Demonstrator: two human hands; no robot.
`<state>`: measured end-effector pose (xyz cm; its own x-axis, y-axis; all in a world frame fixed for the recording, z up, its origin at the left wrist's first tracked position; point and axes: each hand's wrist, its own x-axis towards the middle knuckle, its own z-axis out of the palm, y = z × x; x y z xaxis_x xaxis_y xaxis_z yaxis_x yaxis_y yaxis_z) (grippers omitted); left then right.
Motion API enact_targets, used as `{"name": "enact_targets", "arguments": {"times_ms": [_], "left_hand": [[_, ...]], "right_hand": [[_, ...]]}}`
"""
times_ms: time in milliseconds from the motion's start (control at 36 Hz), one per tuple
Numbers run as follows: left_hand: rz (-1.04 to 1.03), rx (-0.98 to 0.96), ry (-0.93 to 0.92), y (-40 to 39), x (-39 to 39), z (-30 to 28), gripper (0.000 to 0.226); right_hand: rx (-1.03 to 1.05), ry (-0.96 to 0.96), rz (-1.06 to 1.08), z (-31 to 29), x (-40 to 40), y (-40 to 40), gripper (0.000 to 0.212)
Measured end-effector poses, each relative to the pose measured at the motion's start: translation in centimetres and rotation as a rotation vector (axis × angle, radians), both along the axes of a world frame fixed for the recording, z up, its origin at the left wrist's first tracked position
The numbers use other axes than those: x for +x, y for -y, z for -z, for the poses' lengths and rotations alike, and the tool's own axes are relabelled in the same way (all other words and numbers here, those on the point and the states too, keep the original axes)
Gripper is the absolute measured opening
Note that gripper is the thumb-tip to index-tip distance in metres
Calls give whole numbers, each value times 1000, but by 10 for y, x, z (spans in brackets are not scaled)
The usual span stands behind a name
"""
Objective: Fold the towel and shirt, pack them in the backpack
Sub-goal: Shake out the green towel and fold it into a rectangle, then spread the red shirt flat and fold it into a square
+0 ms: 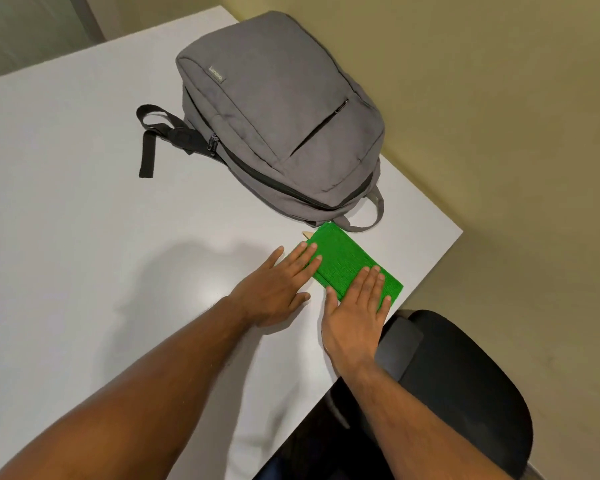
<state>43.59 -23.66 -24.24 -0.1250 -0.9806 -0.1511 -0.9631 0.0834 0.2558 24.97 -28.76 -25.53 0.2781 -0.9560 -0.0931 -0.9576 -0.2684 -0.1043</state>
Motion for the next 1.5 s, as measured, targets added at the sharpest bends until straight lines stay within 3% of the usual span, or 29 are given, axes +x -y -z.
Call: {"name": "enact_targets", "arguments": {"times_ms": [583, 722, 1139, 1306, 1444, 1500], "left_hand": [[-582, 102, -12, -182, 41, -14, 67], [-710, 99, 4, -238, 56, -17, 82], [-1098, 70, 156, -391, 85, -15, 68], [-1230, 73, 245, -428, 106, -31, 64], [-1407, 88, 245, -454, 121, -48, 61], [-1492, 115, 246, -462, 127, -53, 57]], "right_hand": [[103, 20, -483, -16, 73, -103, 75], [150, -5, -586, -16, 100, -144, 76], [311, 10, -1045, -24, 173, -283, 71], [398, 106, -1287, -26, 187, -329, 63], [519, 265, -1509, -27, 192, -356, 39], [546, 310, -1575, -26, 194, -365, 40]]}}
